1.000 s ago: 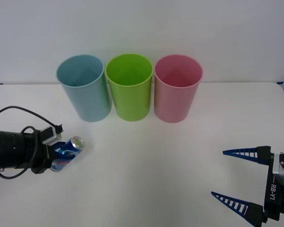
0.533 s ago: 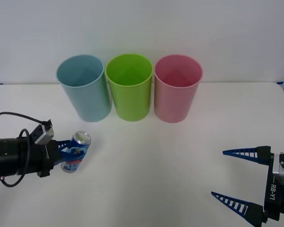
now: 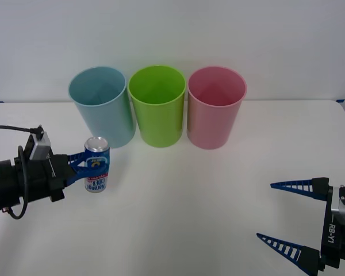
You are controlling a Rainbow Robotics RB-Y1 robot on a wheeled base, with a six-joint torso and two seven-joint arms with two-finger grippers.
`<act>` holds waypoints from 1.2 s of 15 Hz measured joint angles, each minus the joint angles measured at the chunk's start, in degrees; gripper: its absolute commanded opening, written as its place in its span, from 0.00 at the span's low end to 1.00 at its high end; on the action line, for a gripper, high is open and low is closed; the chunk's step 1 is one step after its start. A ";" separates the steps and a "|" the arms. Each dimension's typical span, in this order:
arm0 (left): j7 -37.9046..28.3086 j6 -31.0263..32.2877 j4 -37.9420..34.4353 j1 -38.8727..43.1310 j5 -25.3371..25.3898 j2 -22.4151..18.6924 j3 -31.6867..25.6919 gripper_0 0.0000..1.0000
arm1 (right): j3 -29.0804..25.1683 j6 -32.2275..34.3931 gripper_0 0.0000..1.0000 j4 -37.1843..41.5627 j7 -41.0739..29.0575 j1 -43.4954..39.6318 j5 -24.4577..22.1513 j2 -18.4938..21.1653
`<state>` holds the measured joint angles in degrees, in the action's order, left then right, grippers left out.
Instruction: Put cans in the blue bin and PET bottles in the pink bin and trash in the green bin.
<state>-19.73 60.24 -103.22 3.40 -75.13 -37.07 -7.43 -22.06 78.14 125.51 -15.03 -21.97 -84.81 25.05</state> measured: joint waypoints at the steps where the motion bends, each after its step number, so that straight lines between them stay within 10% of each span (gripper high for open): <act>1: -0.11 0.09 -0.14 -0.29 0.00 1.21 -1.15 0.00 | 0.00 0.00 1.00 0.00 0.00 0.00 0.00 0.00; 10: -0.83 -4.09 -3.21 -2.83 2.40 5.15 -6.56 0.00 | 0.00 0.00 1.00 0.00 0.00 0.00 0.00 0.00; 18: -11.67 -16.39 -3.22 -9.06 2.99 0.25 -4.50 0.00 | 0.00 0.00 1.00 0.00 0.00 0.00 0.00 0.00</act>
<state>-31.39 43.85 -106.44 -5.65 -72.14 -36.82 -11.93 -22.06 78.14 125.51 -15.03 -21.97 -84.81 25.05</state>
